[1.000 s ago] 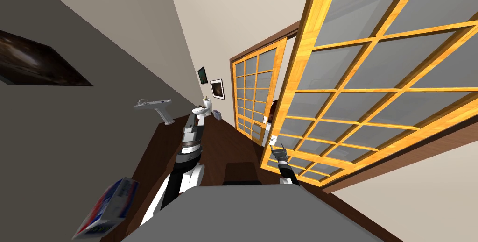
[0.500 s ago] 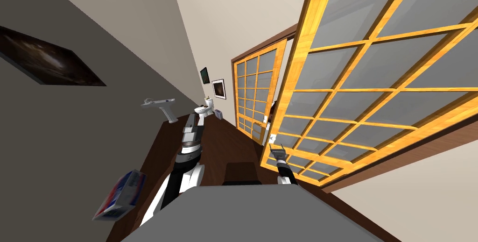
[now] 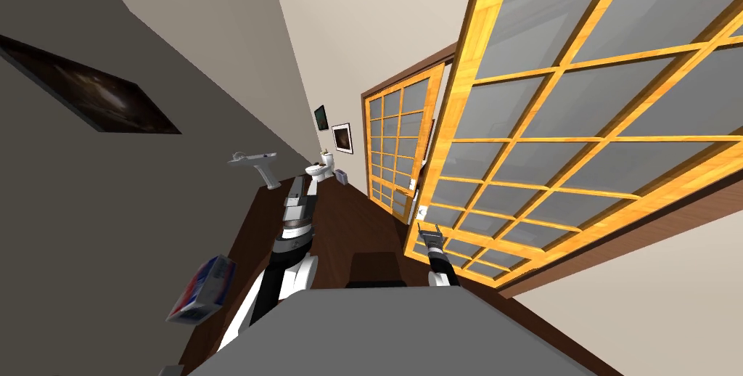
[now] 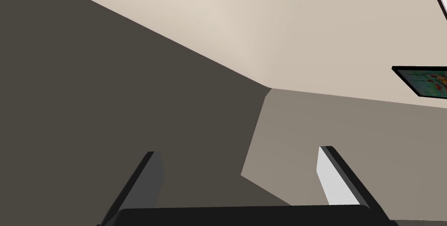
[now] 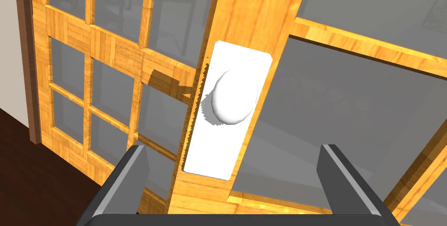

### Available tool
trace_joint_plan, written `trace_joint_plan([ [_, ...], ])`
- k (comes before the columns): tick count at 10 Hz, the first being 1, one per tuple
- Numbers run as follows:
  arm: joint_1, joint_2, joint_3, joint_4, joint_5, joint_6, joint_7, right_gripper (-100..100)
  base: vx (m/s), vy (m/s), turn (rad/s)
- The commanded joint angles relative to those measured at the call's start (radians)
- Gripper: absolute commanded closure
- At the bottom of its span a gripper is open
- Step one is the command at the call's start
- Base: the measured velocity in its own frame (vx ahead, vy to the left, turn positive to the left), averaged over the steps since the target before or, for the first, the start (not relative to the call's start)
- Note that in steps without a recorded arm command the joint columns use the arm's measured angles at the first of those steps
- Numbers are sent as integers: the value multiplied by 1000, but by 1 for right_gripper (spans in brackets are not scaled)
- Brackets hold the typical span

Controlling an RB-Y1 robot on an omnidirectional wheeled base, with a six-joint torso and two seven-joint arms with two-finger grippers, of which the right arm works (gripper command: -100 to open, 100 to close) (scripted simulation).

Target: Pull the door open

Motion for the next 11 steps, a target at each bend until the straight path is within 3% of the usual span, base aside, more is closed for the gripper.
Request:
trace_joint_plan([
  [1,0,6,7,-9,-23,4,-50,-100,-87,-25,62],
  [5,0,17,18,-27,-66,12,-147,-100,-88,-19,41],
  [7,0,21,22,-33,-82,15,-180,-100,-55,-17,28],
  [8,0,20,21,-31,-76,14,-167,-100,-25,-6,5],
  [9,11,-5,15,-21,-83,5,-199,-100,120,23,126],
  [10,11,-5,15,-21,-83,5,-199,-100,180,-10,57],
  [11,17,-20,12,-15,-86,0,-217,-100,195,4,84],
])
